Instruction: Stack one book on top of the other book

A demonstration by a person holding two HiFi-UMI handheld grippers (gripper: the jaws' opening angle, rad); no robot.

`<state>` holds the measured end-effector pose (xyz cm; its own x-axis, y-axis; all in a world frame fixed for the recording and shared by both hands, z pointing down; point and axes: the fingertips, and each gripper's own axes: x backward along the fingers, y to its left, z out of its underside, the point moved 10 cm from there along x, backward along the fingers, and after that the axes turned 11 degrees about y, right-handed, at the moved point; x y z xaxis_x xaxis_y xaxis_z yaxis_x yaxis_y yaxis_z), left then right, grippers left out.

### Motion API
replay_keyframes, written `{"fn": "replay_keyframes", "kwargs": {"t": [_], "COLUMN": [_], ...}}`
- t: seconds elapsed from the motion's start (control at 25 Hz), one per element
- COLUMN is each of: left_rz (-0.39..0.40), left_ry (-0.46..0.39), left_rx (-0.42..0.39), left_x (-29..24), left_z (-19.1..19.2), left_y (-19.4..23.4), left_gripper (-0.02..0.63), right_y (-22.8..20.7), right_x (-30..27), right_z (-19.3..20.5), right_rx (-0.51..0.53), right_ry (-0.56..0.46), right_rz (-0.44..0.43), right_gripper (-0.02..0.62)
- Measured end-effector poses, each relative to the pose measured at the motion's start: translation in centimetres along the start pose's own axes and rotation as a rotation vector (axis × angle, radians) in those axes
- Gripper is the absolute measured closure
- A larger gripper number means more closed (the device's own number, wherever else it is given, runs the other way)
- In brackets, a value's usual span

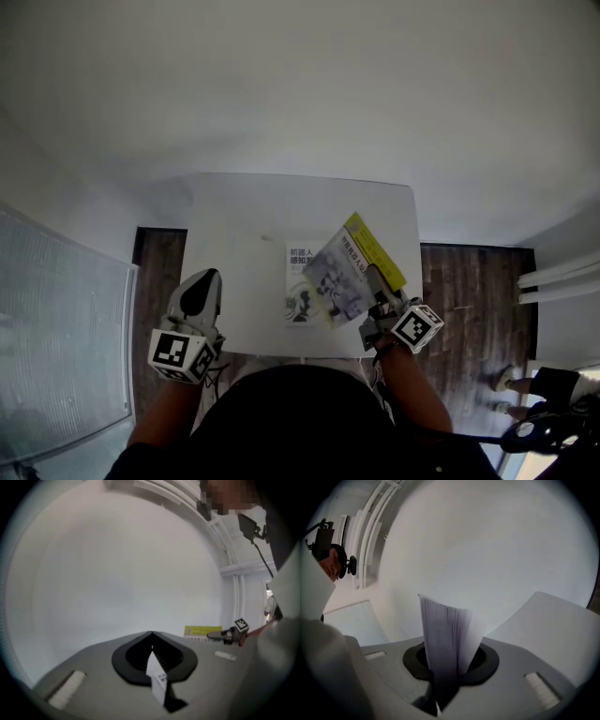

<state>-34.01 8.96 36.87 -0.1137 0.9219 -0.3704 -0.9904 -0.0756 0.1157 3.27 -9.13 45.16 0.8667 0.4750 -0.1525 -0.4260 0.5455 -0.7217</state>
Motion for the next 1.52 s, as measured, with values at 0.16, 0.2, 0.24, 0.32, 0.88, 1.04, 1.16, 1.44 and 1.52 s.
{"fn": "replay_keyframes", "kwargs": {"t": [0.16,0.2,0.24,0.32,0.88,1.04,1.16,1.44,1.52], "left_rz": [-0.024,-0.031,-0.038,-0.052,-0.123,-0.138,-0.143,-0.158,-0.162], "left_ry": [-0.007,-0.012,-0.016,-0.016,0.006,0.021,0.027,0.048,0.055], "left_rx": [0.027,0.029,0.029,0.032,0.078,0.080,0.079,0.075,0.075], "left_x": [1.4,1.7,1.9,2.3,5.4,5.8,5.5,5.0,5.0], "left_z": [-0.1,-0.4,-0.5,-0.4,3.2,3.2,2.8,1.4,1.4], "left_y": [1.6,1.4,1.0,0.8,5.0,4.4,3.8,3.1,2.9], "left_gripper": [0.604,0.603,0.604,0.604,0.603,0.604,0.603,0.604,0.603], "right_y": [1.2,1.3,1.4,1.5,3.2,3.1,2.6,1.6,1.5], "right_x": [-2.0,-2.0,-1.9,-2.0,-7.1,-7.1,-7.3,-7.8,-7.9], "right_z": [0.6,0.5,0.4,0.5,4.5,4.8,4.8,4.9,4.8], "right_rx": [0.000,-0.001,-0.004,-0.009,-0.027,-0.053,-0.088,-0.127,-0.133], "right_ry": [0.035,0.042,0.046,0.054,0.136,0.155,0.163,0.210,0.212], "right_rz": [-0.016,-0.024,-0.036,-0.052,-0.104,-0.120,-0.131,-0.131,-0.135], "right_gripper": [0.520,0.520,0.520,0.520,0.520,0.520,0.519,0.518,0.518]}}
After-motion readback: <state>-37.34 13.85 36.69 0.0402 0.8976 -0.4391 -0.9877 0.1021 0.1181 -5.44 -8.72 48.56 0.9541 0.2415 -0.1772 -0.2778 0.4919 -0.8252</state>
